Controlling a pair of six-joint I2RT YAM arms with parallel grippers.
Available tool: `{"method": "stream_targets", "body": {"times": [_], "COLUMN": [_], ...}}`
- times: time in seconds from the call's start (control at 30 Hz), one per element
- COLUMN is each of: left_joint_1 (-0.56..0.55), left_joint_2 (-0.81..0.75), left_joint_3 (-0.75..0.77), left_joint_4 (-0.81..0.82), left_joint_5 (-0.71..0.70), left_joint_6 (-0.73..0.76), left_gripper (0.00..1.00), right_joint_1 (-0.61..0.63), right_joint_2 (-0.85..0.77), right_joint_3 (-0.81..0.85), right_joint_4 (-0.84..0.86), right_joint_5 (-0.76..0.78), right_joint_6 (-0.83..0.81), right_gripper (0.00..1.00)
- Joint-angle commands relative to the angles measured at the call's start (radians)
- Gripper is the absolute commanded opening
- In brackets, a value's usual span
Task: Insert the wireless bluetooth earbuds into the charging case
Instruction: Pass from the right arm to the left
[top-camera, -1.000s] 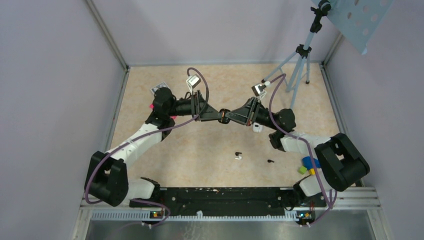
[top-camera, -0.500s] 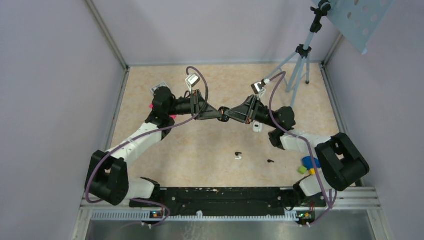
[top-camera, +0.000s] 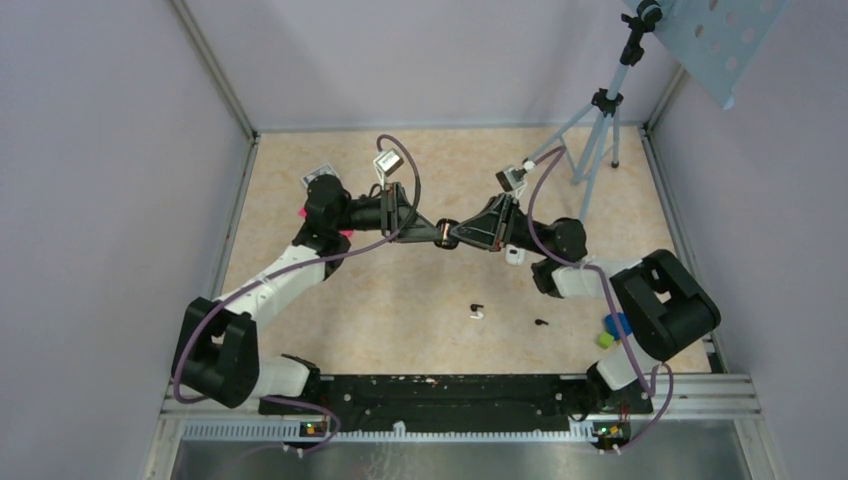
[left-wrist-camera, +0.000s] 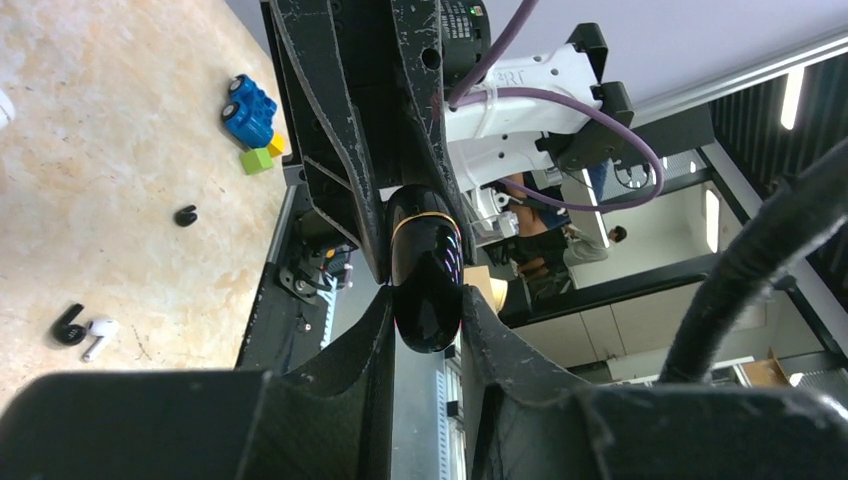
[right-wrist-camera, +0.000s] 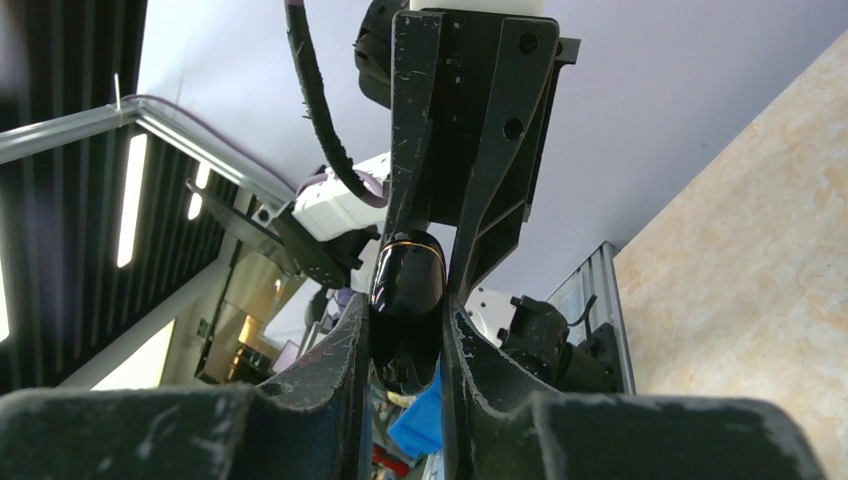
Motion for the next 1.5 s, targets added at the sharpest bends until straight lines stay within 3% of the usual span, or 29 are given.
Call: {"method": "stream_targets", "body": {"times": [0.0, 0.33, 0.43, 0.57, 0.73, 0.93, 1.1, 1.23, 1.3, 1.4, 1.47], "left_joint_1": [-0.011, 0.016, 0.021, 0.049, 0.066, 0.079, 0.085, 0.085, 0.085, 0.085, 0.085], "left_joint_2": [-0.012, -0.005, -0.012, -0.037, -0.063, -0.063, -0.076, -0.095, -0.091, -0.079, -0.076], "left_joint_3": [-0.004, -0.039, -0.045, -0.043, -0.033, -0.038, 0.004, 0.031, 0.034, 0.031, 0.033], "left_joint_4": [0.258, 0.388, 0.383, 0.296, 0.125, 0.013, -0.216, -0.36, -0.381, -0.364, -0.358], "left_joint_5": [0.019, -0.002, -0.009, -0.02, -0.028, -0.038, -0.066, -0.133, -0.152, -0.145, -0.143], "left_joint_6": [-0.084, -0.188, -0.19, -0.152, -0.038, 0.014, 0.148, 0.239, 0.25, 0.232, 0.231], "left_gripper": [0.0, 0.0, 0.0, 0.0, 0.0, 0.0, 0.0, 0.0, 0.0, 0.0, 0.0], "right_joint_1": [0.018, 0.018, 0.015, 0.01, -0.003, -0.012, -0.018, -0.004, 0.005, 0.011, 0.019], "right_joint_2": [0.039, 0.067, 0.078, 0.078, 0.063, 0.031, -0.088, -0.252, -0.314, -0.36, -0.378], "right_joint_3": [0.02, 0.025, 0.026, 0.008, -0.024, -0.008, -0.002, 0.023, 0.019, 0.03, 0.049], "right_joint_4": [0.176, 0.176, 0.176, 0.161, 0.117, 0.051, -0.272, -0.771, -0.857, -0.948, -0.993], "right_joint_5": [-0.105, -0.123, -0.118, -0.091, -0.057, -0.055, -0.02, 0.129, 0.188, 0.224, 0.235], "right_joint_6": [-0.006, -0.007, -0.002, -0.019, -0.054, -0.089, -0.28, -0.541, -0.586, -0.605, -0.622], "right_gripper": [0.0, 0.0, 0.25, 0.44, 0.55, 0.59, 0.61, 0.67, 0.72, 0.87, 0.89]}}
